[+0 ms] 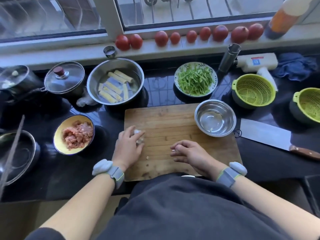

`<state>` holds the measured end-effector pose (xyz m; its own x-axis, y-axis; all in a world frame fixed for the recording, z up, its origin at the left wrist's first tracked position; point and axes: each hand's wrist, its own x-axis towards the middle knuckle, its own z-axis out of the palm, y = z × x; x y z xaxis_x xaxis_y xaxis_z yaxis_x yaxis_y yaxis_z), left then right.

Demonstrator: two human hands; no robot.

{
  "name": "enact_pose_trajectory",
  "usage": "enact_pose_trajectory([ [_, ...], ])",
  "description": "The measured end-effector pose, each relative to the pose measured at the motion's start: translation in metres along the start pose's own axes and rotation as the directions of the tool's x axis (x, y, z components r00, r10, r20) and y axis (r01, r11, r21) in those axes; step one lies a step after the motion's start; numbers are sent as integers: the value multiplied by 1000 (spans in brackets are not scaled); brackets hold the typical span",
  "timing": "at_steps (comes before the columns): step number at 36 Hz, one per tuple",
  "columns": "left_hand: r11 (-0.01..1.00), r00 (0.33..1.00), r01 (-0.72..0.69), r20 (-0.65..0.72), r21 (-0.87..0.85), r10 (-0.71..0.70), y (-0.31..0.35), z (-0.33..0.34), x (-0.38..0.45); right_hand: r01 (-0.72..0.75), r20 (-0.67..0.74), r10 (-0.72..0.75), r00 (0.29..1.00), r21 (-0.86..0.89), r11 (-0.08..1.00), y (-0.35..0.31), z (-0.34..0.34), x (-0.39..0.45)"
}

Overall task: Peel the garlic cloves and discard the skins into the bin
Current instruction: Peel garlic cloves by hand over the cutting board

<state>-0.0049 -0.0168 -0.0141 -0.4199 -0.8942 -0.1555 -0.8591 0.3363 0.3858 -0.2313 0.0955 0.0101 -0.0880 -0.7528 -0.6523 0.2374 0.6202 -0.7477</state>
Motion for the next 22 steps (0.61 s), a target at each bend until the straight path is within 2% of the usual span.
enact_pose_trajectory([
  [2,997,995,59,-75,-54,-63,12,-2,-9,33,36,-36,999,88,996,-8,-4,-4],
  [4,941,991,92,-66,-326,-120,33,-8,-18,65,81,-71,994,81,995,-14,-7,-7],
  [5,855,990,129,9,-502,-144,46,-13,-22,76,102,-83,991,76,994,-18,-6,-8],
  [7,596,975,221,180,-772,-128,74,-21,-29,98,128,-110,986,98,990,-26,-5,-9],
  [9,389,962,273,258,-880,-93,94,-22,-35,108,151,-132,980,162,981,-33,-5,-11],
  [12,229,961,274,262,-934,-84,104,-22,-38,111,183,-153,971,221,969,-41,-7,-16],
  [14,208,972,234,225,-950,-64,104,-19,-37,98,182,-146,972,246,964,-45,-9,-18],
  [17,262,992,129,121,-956,-45,103,-13,-37,86,164,-129,978,245,966,-46,-8,-20],
  [22,532,989,-62,-124,-844,-82,102,-4,-36,104,32,-107,994,97,990,-47,-6,-18],
])
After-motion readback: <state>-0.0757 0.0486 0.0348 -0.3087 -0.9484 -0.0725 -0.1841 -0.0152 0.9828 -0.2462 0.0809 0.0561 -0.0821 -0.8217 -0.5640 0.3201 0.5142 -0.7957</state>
